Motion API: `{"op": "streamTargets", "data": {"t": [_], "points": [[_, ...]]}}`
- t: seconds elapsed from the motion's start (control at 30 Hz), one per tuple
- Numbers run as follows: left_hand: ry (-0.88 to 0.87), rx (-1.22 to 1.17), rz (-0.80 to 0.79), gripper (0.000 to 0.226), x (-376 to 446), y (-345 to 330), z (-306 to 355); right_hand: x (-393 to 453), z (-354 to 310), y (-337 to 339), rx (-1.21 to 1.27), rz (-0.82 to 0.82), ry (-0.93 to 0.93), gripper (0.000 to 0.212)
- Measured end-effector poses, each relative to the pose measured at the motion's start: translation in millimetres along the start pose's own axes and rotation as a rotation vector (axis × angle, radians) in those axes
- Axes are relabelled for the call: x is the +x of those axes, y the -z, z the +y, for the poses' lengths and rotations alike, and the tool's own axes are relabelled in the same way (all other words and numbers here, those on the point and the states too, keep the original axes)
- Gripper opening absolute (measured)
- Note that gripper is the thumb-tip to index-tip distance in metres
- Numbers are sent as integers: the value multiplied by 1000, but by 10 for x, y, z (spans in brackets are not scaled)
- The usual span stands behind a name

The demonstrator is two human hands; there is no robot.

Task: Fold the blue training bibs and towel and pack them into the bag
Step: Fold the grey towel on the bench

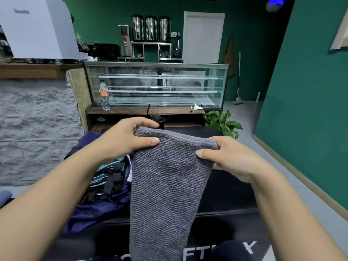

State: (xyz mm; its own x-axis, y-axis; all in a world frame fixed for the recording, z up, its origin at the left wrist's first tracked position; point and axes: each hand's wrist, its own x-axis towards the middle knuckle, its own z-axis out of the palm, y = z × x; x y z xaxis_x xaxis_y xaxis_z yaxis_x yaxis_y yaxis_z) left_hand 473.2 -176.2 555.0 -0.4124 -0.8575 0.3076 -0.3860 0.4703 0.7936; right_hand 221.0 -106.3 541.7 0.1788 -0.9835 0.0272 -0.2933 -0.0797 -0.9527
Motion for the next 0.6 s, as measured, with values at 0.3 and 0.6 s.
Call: {"op": "streamTargets", "data": {"t": [0.3,0.6], "points": [[153,484,-84,25,696,-309,-738,1072,644,30,-747,221,-163,24],[394,95,6,23,1350,-600,-1317,1937,1039,190,-781,289,-215,26]]}}
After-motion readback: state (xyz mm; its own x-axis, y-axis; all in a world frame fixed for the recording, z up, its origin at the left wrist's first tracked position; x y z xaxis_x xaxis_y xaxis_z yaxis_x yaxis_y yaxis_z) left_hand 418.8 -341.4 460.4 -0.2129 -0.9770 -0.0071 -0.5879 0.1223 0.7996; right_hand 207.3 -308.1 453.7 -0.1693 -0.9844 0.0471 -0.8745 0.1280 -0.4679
